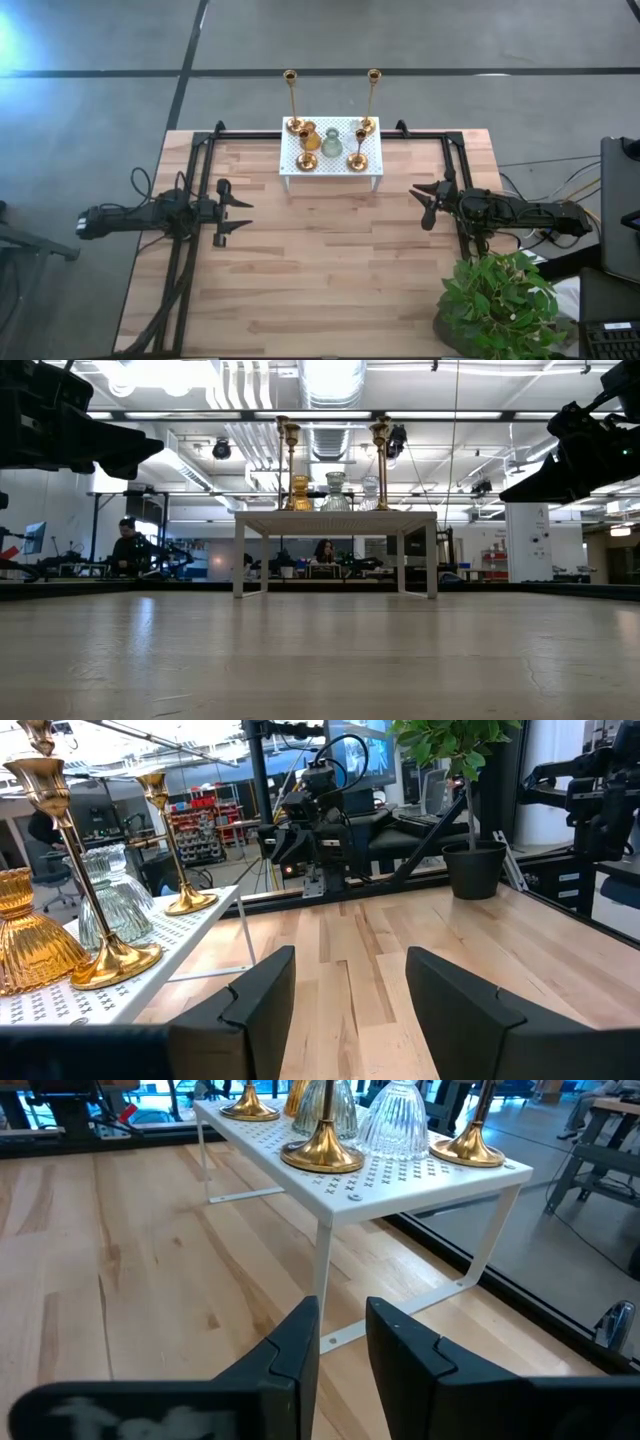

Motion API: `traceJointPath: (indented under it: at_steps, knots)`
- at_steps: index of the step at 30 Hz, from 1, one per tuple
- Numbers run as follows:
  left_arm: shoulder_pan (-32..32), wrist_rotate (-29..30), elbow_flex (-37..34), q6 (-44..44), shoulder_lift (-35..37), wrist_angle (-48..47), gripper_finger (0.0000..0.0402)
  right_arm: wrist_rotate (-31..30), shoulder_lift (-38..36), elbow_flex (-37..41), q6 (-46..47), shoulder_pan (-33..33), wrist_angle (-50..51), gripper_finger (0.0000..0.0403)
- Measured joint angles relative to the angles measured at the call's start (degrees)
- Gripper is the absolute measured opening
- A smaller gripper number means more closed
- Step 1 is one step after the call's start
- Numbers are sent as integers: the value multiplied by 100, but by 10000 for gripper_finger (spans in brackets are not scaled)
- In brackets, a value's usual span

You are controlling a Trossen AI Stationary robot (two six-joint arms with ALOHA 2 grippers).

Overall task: Pick & Place candle stick holders
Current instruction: Return to Home Position

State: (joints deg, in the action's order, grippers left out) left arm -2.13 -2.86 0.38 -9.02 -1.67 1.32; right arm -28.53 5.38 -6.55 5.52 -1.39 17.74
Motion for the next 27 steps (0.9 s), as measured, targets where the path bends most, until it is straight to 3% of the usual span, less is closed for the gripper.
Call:
traceJointPath:
  at_steps: [14, 17, 27]
  knots:
    - [0, -2, -4, 0, 0, 0, 197, -1, 1, 2, -6, 0, 0, 78]
    - [0, -2, -4, 0, 0, -2, 197, -278, -13, 2, -147, -2, 0, 82]
    - [0, -5, -4, 2, -5, -1, 197, -289, -535, 78, 6, -2, -148, 91]
